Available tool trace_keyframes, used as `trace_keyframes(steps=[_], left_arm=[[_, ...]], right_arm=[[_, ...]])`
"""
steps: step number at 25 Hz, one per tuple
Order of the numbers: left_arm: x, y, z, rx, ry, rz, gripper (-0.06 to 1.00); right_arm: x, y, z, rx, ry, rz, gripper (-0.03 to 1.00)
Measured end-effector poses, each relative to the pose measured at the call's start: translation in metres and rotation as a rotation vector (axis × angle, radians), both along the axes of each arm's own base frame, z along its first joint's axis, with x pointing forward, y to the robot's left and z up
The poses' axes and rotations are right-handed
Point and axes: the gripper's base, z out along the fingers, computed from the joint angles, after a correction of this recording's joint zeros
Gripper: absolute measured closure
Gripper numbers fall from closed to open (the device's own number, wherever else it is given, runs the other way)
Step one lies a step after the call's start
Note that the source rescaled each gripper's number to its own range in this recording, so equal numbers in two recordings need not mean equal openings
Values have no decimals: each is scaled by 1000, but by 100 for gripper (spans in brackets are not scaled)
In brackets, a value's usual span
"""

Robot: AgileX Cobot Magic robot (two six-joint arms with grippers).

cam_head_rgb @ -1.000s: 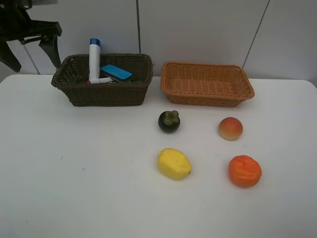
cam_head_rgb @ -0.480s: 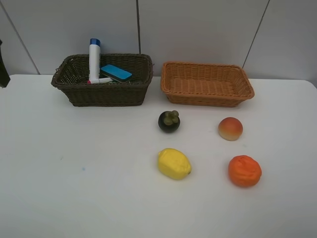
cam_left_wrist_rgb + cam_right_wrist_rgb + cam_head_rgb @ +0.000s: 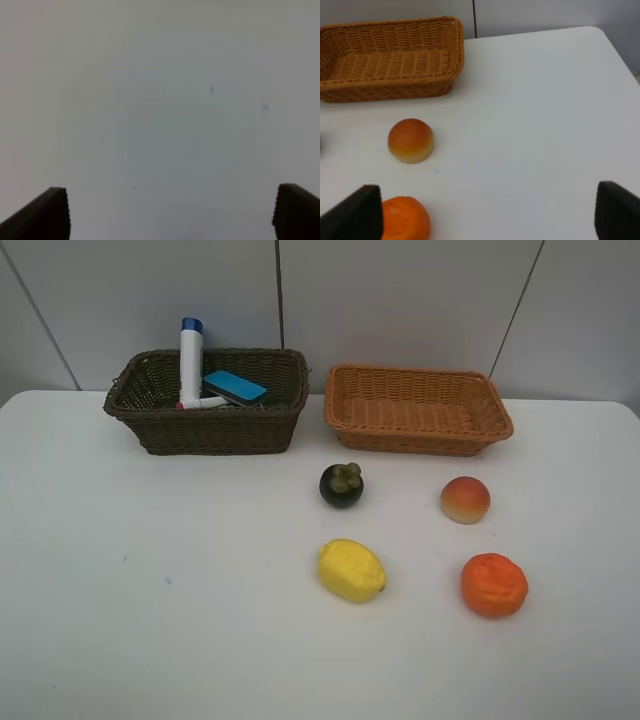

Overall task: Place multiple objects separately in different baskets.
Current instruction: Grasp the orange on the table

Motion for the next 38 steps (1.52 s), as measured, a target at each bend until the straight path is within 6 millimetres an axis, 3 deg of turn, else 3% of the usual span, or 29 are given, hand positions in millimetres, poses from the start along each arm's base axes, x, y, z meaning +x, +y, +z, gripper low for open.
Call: trace_keyframes(steps=[5, 9, 23, 38], left_arm=[[-40, 3, -25, 11, -164, -37, -5], [-56, 2, -37, 9, -250, -74, -5], [-47, -7, -41, -105, -324, -109, -5], [-46, -7, -40, -110, -334, -109, -5]], right_arm=[[0, 0, 0, 0, 0, 0, 14], [0, 0, 0, 0, 0, 0, 14], [0, 0, 0, 0, 0, 0, 14], [0, 0, 0, 0, 0, 0, 14]])
